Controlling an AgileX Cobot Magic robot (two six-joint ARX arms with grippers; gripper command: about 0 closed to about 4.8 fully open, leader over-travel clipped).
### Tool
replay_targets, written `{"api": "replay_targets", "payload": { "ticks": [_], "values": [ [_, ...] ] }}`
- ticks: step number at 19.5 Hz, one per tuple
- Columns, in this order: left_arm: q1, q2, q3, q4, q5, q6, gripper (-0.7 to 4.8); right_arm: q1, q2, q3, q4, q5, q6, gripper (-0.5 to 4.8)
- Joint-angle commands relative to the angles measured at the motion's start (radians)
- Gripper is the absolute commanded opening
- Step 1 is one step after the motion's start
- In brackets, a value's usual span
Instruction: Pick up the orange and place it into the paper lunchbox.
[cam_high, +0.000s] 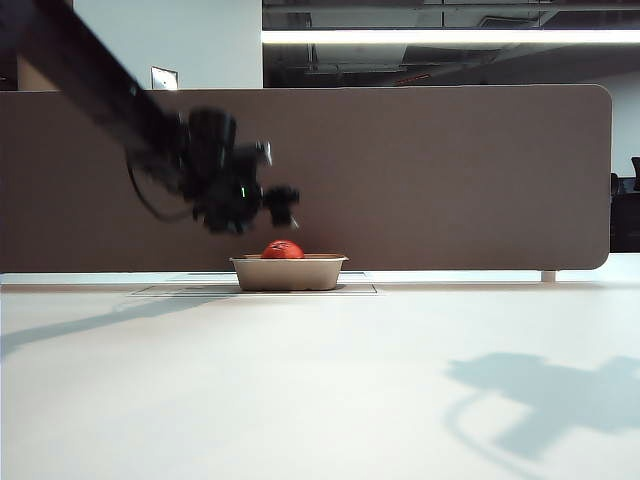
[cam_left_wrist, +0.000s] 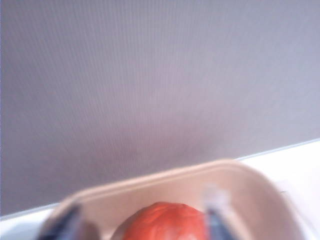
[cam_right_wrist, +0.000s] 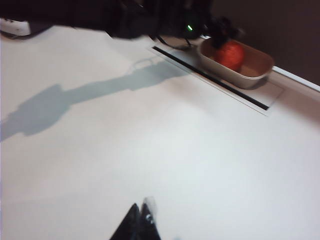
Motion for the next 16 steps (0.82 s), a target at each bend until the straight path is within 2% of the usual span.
{"api": "replay_targets", "payload": {
  "ticks": [1, 4, 6, 8, 9, 10, 11, 12, 13, 14, 16],
  "values": [
    [0.001, -0.104, 0.007, -0.215, -0.003, 0.081, 0.05, -0.001, -0.001, 0.006, 0.023, 0.037, 0.0, -0.05],
    [0.001, -0.179, 0.007, -0.405, -0.001, 0.142, -0.08, -0.001, -0.001, 0.006, 0.028, 0.066, 0.0, -0.05],
    [0.001, -0.243, 0.007, -0.566, 0.048, 0.185, -0.08, -0.001, -0.001, 0.006, 0.042, 0.092, 0.0, -0.05],
    [0.001, -0.286, 0.007, -0.669, 0.074, 0.224, -0.08, -0.001, -0.001, 0.006, 0.06, 0.097, 0.0, -0.05],
    [0.001, -0.328, 0.007, -0.766, 0.089, 0.25, -0.08, -0.001, -0.001, 0.006, 0.078, 0.097, 0.0, -0.05],
    [-0.008, -0.408, 0.007, -0.932, 0.177, 0.253, -0.07, -0.002, 0.002, 0.005, 0.092, 0.1, -0.001, -0.05],
    [-0.023, -0.938, -0.473, -0.943, 0.166, 0.258, -0.07, -0.001, -0.028, 0.006, 0.097, 0.093, 0.0, -0.05],
    [-0.023, -0.988, -0.535, -0.908, 0.172, 0.251, -0.07, -0.002, -0.029, 0.006, 0.097, 0.095, 0.0, -0.05],
    [-0.023, -1.234, -0.891, -0.686, 0.177, 0.227, -0.07, -0.001, -0.035, 0.005, 0.105, 0.095, 0.0, -0.06],
    [-0.023, -1.328, -1.045, -0.576, 0.178, 0.18, -0.07, -0.001, -0.039, 0.003, 0.103, 0.092, 0.0, -0.05],
    [-0.023, -1.426, -1.197, -0.455, 0.151, 0.107, -0.07, -0.001, -0.053, -0.006, 0.115, 0.066, 0.0, -0.05]
  ]
}}
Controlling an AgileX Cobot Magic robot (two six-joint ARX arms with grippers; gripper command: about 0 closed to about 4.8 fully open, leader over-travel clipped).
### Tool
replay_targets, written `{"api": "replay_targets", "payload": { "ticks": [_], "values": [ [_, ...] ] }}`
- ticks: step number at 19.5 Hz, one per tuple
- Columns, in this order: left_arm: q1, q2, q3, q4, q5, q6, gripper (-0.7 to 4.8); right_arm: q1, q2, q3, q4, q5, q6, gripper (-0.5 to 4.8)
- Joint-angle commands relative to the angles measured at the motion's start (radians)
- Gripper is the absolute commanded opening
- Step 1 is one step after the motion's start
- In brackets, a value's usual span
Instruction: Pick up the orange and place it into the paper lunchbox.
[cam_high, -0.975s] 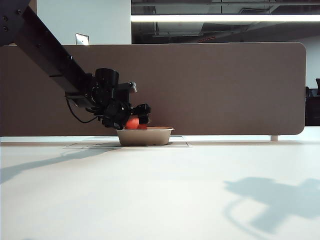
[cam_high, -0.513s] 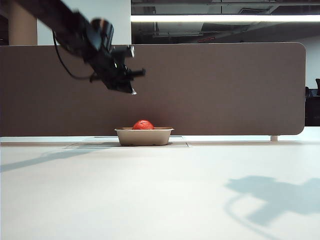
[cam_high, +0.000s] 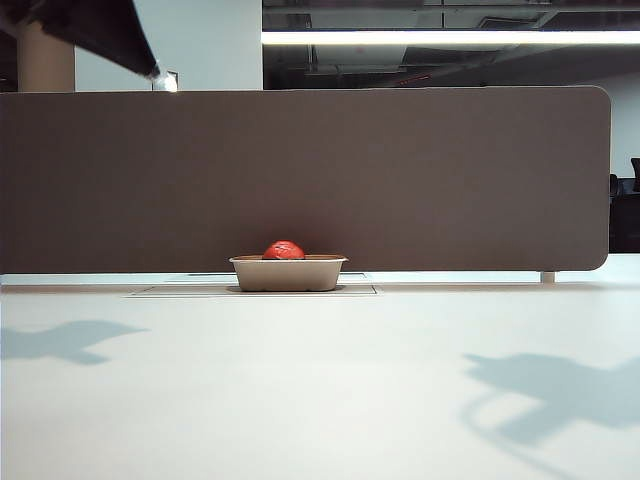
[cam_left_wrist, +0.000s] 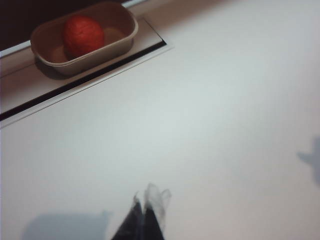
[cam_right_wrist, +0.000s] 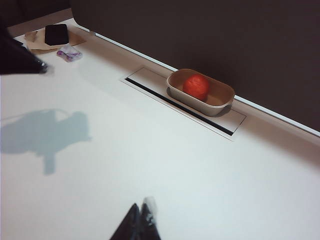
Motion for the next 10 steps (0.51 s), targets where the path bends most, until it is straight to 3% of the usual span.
{"api": "replay_targets", "payload": {
  "ticks": [1, 5, 10],
  "values": [
    [0.001, -0.18, -0.255, 0.232, -0.074, -0.136, -0.07, 0.0, -0.036, -0.034, 0.059, -0.051, 0.001, -0.05],
    [0.001, -0.315, -0.408, 0.342, -0.106, -0.145, -0.07, 0.002, -0.103, -0.171, 0.178, -0.095, 0.033, -0.06],
    [0.001, -0.486, -0.55, 0.367, -0.155, -0.171, -0.07, 0.001, -0.227, -0.386, 0.372, -0.081, 0.075, -0.05]
  ]
}}
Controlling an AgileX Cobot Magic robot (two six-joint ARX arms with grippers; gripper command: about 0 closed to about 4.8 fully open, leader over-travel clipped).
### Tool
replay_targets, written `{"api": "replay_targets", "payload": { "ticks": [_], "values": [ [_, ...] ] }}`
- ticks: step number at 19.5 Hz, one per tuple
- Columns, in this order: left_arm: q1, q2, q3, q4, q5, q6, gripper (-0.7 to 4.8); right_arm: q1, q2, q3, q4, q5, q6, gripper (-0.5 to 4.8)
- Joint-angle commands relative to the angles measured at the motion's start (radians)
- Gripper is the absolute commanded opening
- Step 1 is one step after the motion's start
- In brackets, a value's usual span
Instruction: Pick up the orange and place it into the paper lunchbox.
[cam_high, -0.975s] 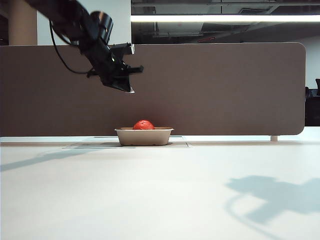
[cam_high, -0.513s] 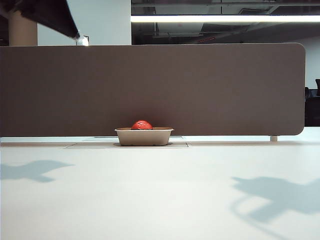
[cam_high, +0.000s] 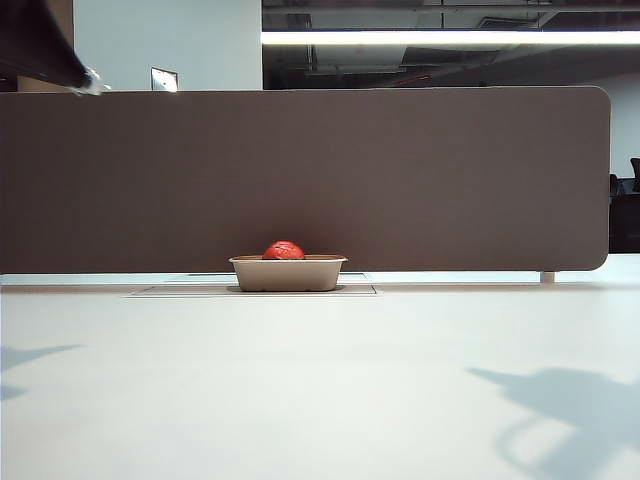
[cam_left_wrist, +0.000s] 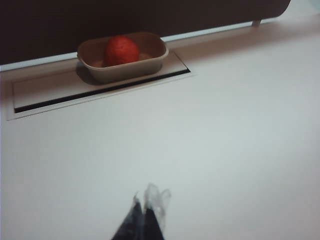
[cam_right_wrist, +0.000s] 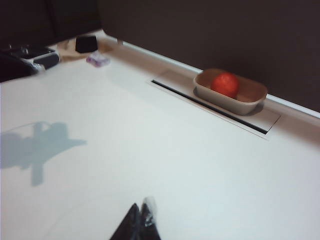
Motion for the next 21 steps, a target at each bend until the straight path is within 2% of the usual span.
{"api": "replay_targets", "payload": {
  "ticks": [1, 4, 7, 12, 17, 21],
  "values": [
    [0.002, -0.113, -0.089, 0.042, -0.042, -0.021, -0.07, 0.0, -0.076, -0.099, 0.159, 0.023, 0.025, -0.05],
    [0.002, -0.288, -0.219, 0.109, -0.039, -0.022, -0.07, 0.0, -0.163, -0.184, 0.138, 0.021, 0.026, -0.05],
    [0.002, -0.396, -0.277, 0.098, -0.04, -0.055, -0.07, 0.0, -0.194, -0.196, 0.093, 0.018, 0.025, -0.05],
    [0.002, -0.561, -0.364, 0.084, -0.088, -0.055, -0.07, 0.0, -0.217, -0.196, 0.029, 0.018, 0.025, -0.05],
    [0.002, -0.636, -0.432, 0.087, -0.085, -0.098, -0.07, 0.0, -0.217, -0.196, 0.025, 0.02, 0.025, -0.05],
    [0.002, -0.674, -0.463, 0.088, -0.086, -0.101, -0.07, 0.0, -0.217, -0.196, 0.025, 0.021, 0.025, -0.05]
  ]
}}
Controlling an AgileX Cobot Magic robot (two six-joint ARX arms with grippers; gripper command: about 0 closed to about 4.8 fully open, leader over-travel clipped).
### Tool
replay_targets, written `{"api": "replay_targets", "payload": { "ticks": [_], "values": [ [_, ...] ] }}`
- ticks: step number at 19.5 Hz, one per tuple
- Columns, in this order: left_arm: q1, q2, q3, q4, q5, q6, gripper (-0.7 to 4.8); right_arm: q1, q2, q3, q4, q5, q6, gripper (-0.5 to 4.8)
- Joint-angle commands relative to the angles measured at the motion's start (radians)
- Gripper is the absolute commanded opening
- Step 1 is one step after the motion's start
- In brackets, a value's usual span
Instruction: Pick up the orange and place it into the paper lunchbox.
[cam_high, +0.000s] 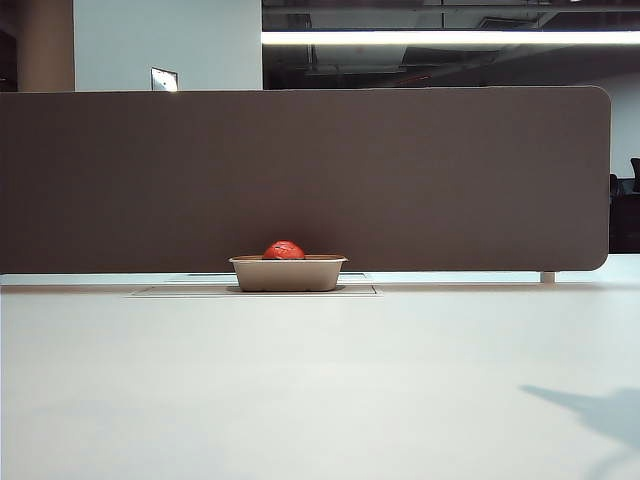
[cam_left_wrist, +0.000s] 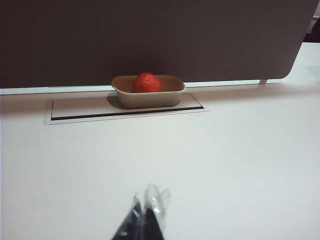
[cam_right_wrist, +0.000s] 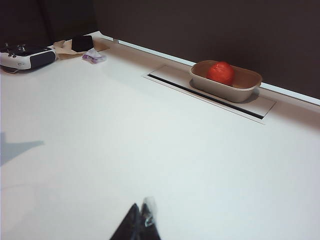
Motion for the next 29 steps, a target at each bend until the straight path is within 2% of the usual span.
{"api": "replay_targets", "payload": {
  "ticks": [1, 6, 9, 11, 17, 20, 26, 29],
  "values": [
    [0.002, -0.028, -0.018, 0.013, -0.003, -0.007, -0.07, 0.0, -0.001, 0.004, 0.011, 0.0, 0.004, -0.05],
    [0.028, -0.088, -0.052, 0.014, 0.013, -0.007, -0.07, 0.0, -0.001, 0.004, 0.011, 0.001, 0.004, -0.05],
    [0.119, -0.136, -0.079, 0.014, 0.072, -0.014, -0.07, 0.0, -0.001, 0.004, 0.011, 0.0, 0.004, -0.05],
    [0.198, -0.136, -0.082, 0.016, 0.064, -0.013, -0.07, 0.0, -0.002, 0.004, 0.011, 0.001, 0.004, -0.05],
    [0.278, -0.136, -0.159, 0.11, 0.041, -0.013, -0.07, 0.0, -0.001, 0.004, 0.011, 0.001, 0.004, -0.05],
    [0.28, -0.136, -0.187, 0.13, 0.034, -0.009, -0.07, 0.0, -0.002, 0.004, 0.01, 0.001, 0.004, -0.05],
    [0.279, -0.136, -0.187, 0.126, -0.078, -0.006, -0.07, 0.0, -0.001, 0.005, 0.005, 0.0, 0.004, -0.05],
    [0.279, -0.137, -0.187, 0.122, -0.102, -0.003, -0.07, 0.0, -0.001, 0.004, 0.004, 0.001, 0.004, -0.05]
  ]
}}
